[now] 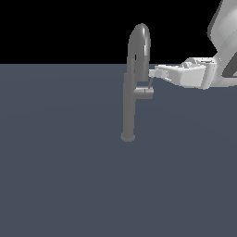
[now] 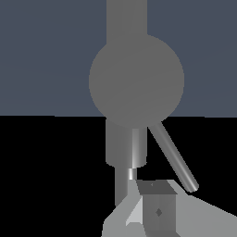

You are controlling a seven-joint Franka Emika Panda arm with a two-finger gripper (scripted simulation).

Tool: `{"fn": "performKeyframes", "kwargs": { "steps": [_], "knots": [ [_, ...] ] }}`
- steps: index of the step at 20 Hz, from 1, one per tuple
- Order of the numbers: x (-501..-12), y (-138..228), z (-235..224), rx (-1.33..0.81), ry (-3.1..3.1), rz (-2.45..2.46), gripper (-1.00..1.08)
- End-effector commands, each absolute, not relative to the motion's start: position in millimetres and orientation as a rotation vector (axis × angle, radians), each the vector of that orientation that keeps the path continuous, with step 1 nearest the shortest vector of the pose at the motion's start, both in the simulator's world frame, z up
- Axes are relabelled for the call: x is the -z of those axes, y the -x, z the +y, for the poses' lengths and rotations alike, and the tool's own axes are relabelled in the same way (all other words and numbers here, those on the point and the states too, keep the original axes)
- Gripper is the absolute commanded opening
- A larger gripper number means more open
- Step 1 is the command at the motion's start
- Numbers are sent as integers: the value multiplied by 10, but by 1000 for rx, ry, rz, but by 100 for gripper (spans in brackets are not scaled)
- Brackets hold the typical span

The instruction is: Turn on the faucet by rotating a designated handle.

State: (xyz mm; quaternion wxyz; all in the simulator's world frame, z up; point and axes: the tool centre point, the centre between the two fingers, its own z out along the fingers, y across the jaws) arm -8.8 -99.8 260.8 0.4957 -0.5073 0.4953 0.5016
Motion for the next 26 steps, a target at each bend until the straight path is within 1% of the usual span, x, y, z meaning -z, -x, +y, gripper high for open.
{"fn": "performKeyframes", "kwargs": {
  "steps": [1, 9, 11, 18, 19, 20, 26],
  "knots": [
    [-2587, 124, -1000, -1217, 1228, 1200, -100],
    [-2432, 411, -1008, -1227, 1225, 1201, -100],
    [-2513, 338, -1004, -1212, 1235, 1193, -100],
    [-2165, 574, -1011, -1227, 1226, 1200, -100],
    [-2165, 574, -1011, -1227, 1226, 1200, -100],
    [-2345, 481, -1007, -1202, 1246, 1180, -100],
    [-1926, 568, -1011, -1223, 1229, 1196, -100]
  ]
}}
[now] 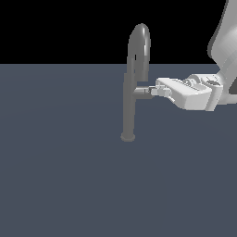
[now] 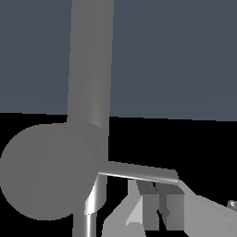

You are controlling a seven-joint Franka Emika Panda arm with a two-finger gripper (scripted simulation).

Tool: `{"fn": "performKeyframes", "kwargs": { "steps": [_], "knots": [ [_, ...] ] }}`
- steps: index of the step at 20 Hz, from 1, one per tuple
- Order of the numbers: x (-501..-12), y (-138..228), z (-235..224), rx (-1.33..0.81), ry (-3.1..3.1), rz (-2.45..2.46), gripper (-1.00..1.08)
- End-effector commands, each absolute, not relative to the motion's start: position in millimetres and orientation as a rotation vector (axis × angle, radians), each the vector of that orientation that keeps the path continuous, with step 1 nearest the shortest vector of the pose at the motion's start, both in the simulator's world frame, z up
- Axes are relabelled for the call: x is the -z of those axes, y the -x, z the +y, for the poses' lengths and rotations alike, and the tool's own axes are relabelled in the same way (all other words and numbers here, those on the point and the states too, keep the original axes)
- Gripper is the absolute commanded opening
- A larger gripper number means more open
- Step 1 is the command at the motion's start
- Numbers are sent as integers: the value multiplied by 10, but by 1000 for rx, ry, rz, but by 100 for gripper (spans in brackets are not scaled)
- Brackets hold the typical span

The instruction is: Turn on the faucet by rotating a designated handle.

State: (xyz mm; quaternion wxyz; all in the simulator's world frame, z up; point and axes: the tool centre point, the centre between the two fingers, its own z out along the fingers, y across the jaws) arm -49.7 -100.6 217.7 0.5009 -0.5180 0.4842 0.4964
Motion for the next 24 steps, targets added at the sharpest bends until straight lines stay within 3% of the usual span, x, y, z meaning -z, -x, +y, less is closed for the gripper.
{"fn": "performKeyframes", "kwargs": {
  "steps": [1, 3, 4, 14, 15, 16, 24],
  "knots": [
    [-1858, 584, -1012, -1226, 1227, 1199, -100],
    [-1801, 596, -1012, -1229, 1224, 1201, -100],
    [-2059, 509, -1007, -1201, 1251, 1168, -100],
    [-1523, 436, -1009, -1229, 1225, 1201, -100],
    [-1523, 436, -1009, -1229, 1225, 1201, -100],
    [-1875, 369, -1005, -1200, 1260, 1150, -100],
    [-1551, 237, -1002, -1218, 1238, 1181, -100]
  ]
}}
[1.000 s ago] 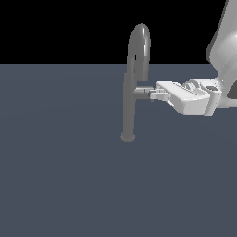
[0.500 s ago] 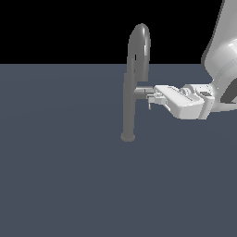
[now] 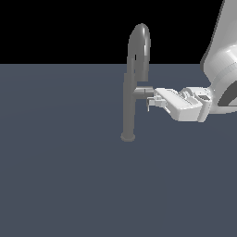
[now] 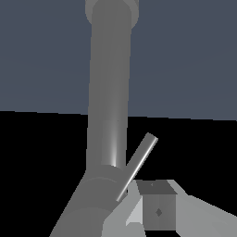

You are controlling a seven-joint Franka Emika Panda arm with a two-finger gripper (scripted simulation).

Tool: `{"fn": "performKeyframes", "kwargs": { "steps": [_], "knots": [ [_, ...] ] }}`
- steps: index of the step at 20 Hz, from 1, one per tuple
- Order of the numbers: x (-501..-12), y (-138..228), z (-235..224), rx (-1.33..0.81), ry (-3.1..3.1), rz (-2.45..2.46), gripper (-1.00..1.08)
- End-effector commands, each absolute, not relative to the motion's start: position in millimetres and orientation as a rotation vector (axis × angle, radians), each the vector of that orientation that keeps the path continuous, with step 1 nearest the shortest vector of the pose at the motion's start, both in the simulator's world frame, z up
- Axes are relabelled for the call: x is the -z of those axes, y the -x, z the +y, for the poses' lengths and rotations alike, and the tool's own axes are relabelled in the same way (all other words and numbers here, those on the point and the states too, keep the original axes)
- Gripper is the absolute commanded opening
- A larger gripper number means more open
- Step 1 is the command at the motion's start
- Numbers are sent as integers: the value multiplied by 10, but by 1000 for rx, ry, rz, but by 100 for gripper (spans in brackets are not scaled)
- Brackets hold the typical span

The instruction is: Turn on the faucet by rotating a designated handle.

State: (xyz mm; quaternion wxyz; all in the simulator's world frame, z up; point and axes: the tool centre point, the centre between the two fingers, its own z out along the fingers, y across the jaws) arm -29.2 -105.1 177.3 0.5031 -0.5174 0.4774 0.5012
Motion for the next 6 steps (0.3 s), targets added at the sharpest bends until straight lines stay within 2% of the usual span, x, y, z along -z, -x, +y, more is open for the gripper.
{"fn": "performKeyframes", "kwargs": {
  "steps": [1, 6],
  "knots": [
    [-1512, 222, -1002, -1220, 1235, 1185, -100],
    [-1356, 163, -1002, -1229, 1225, 1200, -100]
  ]
}}
